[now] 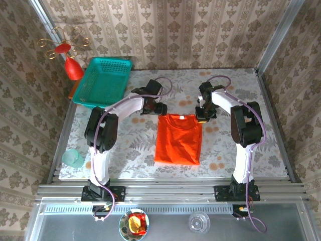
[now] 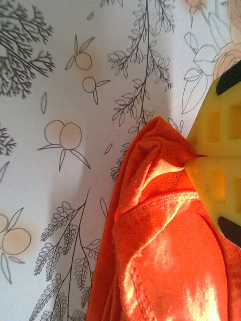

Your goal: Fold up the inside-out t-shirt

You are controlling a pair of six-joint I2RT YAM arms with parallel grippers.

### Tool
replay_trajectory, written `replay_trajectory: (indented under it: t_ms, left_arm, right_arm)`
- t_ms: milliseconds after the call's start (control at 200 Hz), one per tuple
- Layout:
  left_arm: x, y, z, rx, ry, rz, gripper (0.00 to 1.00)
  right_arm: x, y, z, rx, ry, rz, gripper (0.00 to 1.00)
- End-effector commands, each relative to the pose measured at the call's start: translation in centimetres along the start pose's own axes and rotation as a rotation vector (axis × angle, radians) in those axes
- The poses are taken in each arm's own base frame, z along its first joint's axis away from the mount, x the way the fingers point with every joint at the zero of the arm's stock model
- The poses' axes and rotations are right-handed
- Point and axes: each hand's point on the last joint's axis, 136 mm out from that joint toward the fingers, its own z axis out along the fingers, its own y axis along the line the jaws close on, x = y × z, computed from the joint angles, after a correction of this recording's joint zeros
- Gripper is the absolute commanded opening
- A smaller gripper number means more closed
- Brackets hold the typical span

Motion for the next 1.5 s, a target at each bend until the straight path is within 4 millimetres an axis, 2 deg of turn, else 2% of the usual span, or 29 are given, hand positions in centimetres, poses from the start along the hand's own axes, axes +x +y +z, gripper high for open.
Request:
replay_trajectory:
  t_ms: [0,175,335,535,715,1215,1495]
  left_arm:
    - [2.6,0.9,1.2,-0.013,0.095,-0.05,0.63]
    - [3.8,-0.4,3.1,0.076,0.133,-0.096,0.62]
    - [3.7,-2.4,4.0,0.155,0.122,-0.108,0.61]
    - [4.0,-3.4,5.2,0.151,0.143,-0.093,0.6]
    - [3.8,-4.5,5.2,0.145,0.13,-0.06,0.56]
    - [4.7,-5.7,6.3,0.091,0.172,0.009,0.47]
    - [5.4,-5.9,7.1,0.101,0.194,0.006,0.32]
  right_arm:
    - [-1.0,-0.8,-0.6,0.05,0.002,-0.034,0.01]
    - [-1.8,-0.6,-0.3,0.044,0.008,-0.037,0.01]
    - [-1.7,-0.6,-0.1,0.038,0.014,-0.03,0.01]
    - [-1.4,-0.6,-0.1,0.04,0.014,-0.029,0.01]
    - [-1.3,-0.6,-0.1,0.039,0.018,-0.029,0.02]
    - [-1.4,-0.6,-0.5,0.039,0.016,-0.024,0.01]
    - [-1.3,-0.5,-0.8,0.038,0.012,-0.025,0.01]
